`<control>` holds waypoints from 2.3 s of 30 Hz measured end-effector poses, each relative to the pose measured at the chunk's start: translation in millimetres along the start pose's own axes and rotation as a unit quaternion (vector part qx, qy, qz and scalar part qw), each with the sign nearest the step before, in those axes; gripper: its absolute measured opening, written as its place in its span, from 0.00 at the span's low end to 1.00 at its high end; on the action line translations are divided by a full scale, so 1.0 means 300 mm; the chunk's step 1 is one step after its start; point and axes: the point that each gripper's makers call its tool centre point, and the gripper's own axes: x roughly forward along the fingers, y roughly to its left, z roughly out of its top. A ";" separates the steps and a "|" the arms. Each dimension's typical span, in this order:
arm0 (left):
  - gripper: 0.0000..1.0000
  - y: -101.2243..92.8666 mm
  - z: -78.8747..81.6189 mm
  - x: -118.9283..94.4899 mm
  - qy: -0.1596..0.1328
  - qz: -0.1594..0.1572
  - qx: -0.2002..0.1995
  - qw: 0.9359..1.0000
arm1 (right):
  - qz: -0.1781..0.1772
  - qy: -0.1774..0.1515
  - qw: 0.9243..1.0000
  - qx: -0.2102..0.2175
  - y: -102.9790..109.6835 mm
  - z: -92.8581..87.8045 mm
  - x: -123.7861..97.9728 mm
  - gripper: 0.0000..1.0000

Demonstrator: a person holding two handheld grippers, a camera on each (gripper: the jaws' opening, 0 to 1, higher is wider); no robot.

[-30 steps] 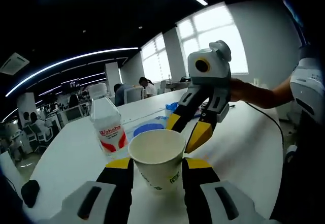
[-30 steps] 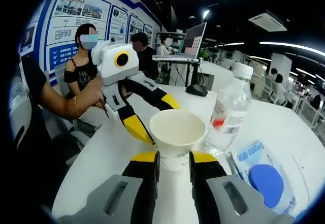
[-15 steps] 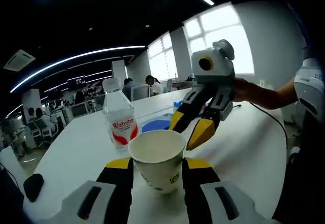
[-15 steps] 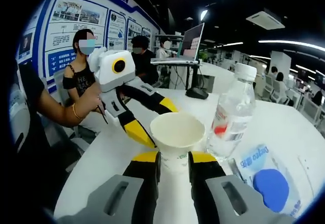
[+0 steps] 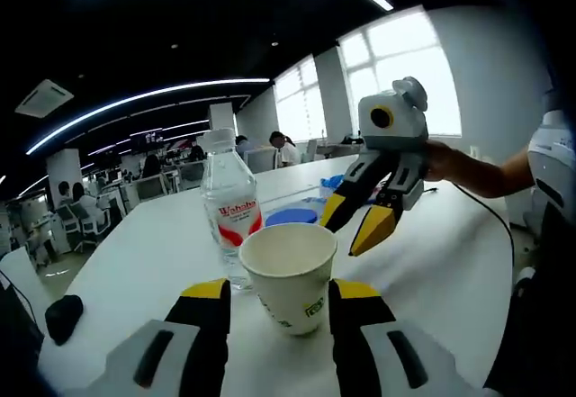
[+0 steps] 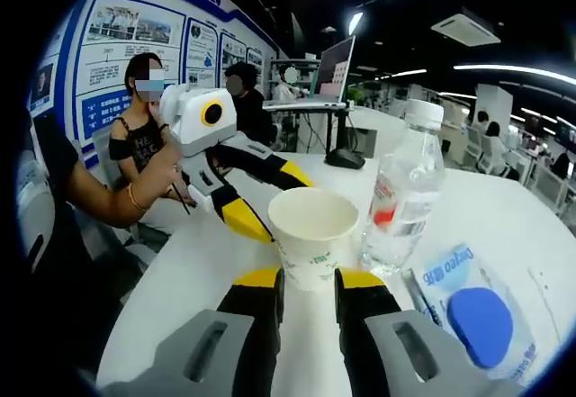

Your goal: Arrange the tabletop items into an orderly group along one side of the table until the central work area is clear of visible clutter.

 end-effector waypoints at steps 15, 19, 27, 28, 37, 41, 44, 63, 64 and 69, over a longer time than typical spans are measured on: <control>0.44 -0.009 0.070 -0.045 -0.022 0.016 0.005 1.000 | -0.015 -0.008 1.000 -0.003 -0.001 0.009 -0.061 0.20; 0.44 -0.009 0.109 -0.055 -0.027 0.018 0.017 0.999 | -0.022 -0.011 1.000 -0.001 -0.002 0.000 -0.092 0.20; 0.44 -0.074 0.181 -0.043 -0.043 0.002 0.033 0.999 | -0.042 -0.020 0.999 0.001 -0.014 -0.012 -0.171 0.20; 0.44 -0.090 0.193 -0.035 -0.045 -0.003 0.034 0.998 | -0.044 -0.021 0.999 0.001 -0.014 -0.014 -0.184 0.20; 0.44 -0.176 0.232 0.018 -0.055 -0.034 0.039 0.997 | -0.067 -0.020 0.998 0.001 -0.010 -0.034 -0.273 0.20; 0.44 -0.215 0.246 0.043 -0.056 -0.049 0.045 0.996 | -0.080 -0.019 0.997 0.002 -0.009 -0.052 -0.316 0.20; 0.44 -0.254 0.261 0.063 -0.060 -0.063 0.050 0.995 | -0.091 -0.017 0.996 0.005 -0.020 -0.070 -0.348 0.20; 0.44 -0.449 0.271 0.211 -0.055 -0.135 0.058 0.988 | -0.197 -0.019 0.980 0.025 -0.064 -0.214 -0.635 0.20; 0.44 -0.461 0.271 0.221 -0.055 -0.139 0.058 0.987 | -0.201 -0.020 0.979 0.027 -0.067 -0.225 -0.650 0.20; 0.44 -0.517 0.268 0.272 -0.051 -0.159 0.057 0.984 | -0.219 -0.019 0.974 0.047 -0.084 -0.281 -0.716 0.20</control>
